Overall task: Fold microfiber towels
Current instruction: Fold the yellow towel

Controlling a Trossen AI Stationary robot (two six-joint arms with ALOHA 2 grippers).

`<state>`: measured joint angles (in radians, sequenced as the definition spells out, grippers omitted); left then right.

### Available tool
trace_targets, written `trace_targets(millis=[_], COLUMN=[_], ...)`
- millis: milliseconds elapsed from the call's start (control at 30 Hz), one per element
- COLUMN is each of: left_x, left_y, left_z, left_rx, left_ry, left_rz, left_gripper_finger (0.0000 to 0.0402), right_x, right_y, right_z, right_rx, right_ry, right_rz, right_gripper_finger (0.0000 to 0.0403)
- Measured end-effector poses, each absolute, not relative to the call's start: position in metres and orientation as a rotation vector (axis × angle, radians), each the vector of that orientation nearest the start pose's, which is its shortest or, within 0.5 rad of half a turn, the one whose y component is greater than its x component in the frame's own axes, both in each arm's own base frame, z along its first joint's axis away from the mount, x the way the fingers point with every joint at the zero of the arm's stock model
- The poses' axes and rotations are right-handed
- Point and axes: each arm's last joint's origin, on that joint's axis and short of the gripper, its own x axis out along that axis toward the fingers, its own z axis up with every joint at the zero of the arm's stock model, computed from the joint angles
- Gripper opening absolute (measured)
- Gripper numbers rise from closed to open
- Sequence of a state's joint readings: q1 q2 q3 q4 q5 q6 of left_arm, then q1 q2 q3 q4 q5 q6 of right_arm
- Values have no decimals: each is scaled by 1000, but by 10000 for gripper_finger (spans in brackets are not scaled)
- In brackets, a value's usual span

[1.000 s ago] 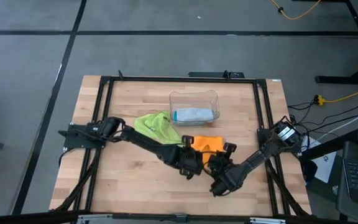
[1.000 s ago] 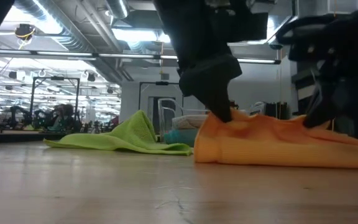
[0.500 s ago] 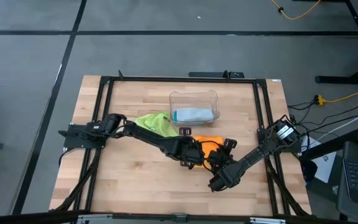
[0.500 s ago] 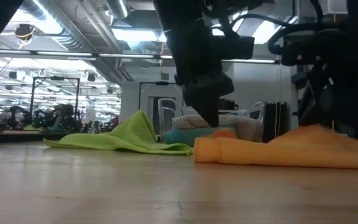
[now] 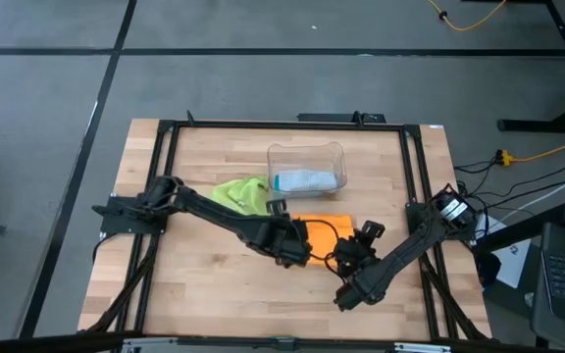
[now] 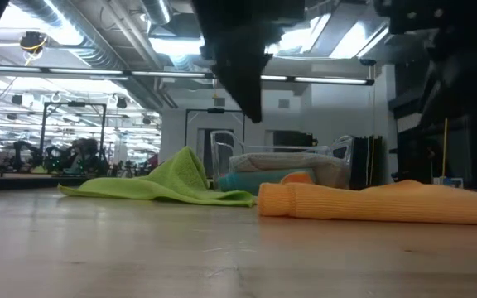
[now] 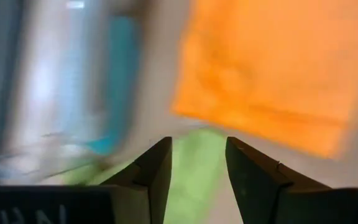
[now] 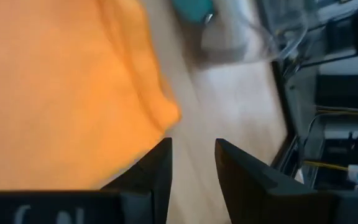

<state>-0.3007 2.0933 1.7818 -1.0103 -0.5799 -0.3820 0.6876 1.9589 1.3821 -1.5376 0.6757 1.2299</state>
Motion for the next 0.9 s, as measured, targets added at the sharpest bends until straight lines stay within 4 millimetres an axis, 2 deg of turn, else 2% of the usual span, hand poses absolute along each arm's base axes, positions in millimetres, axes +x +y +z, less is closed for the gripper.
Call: trace_targets(millis=[133, 433, 500, 633, 733, 833, 900], left_x=[408, 399, 395, 391, 389, 386, 383], left_y=[-119, -134, -137, -137, -133, -129, -127], left_z=[225, 225, 225, 224, 224, 224, 224], left_rx=[209, 190, 196, 217, 214, 219, 236], left_ry=[1154, 1173, 1189, 1221, 1245, 1271, 1282], left_rz=[371, 390, 395, 411, 437, 481, 520], left_gripper_finger=[143, 139, 139, 138, 138, 138, 138], right_x=[247, 232, 230, 241, 250, 259, 266], right_y=[190, 212, 214, 197, 178, 159, 151], right_z=[193, 187, 190, 213, 234, 251, 259], right_rx=[-352, -316, -303, -192, -71, 93, 156], right_ry=[1223, 1281, 1235, 1174, 1203, 1309, 1350], right_rz=[-828, -725, -745, -773, -710, -487, -220], right_gripper_finger=[124, 124, 124, 124, 124, 124, 124])
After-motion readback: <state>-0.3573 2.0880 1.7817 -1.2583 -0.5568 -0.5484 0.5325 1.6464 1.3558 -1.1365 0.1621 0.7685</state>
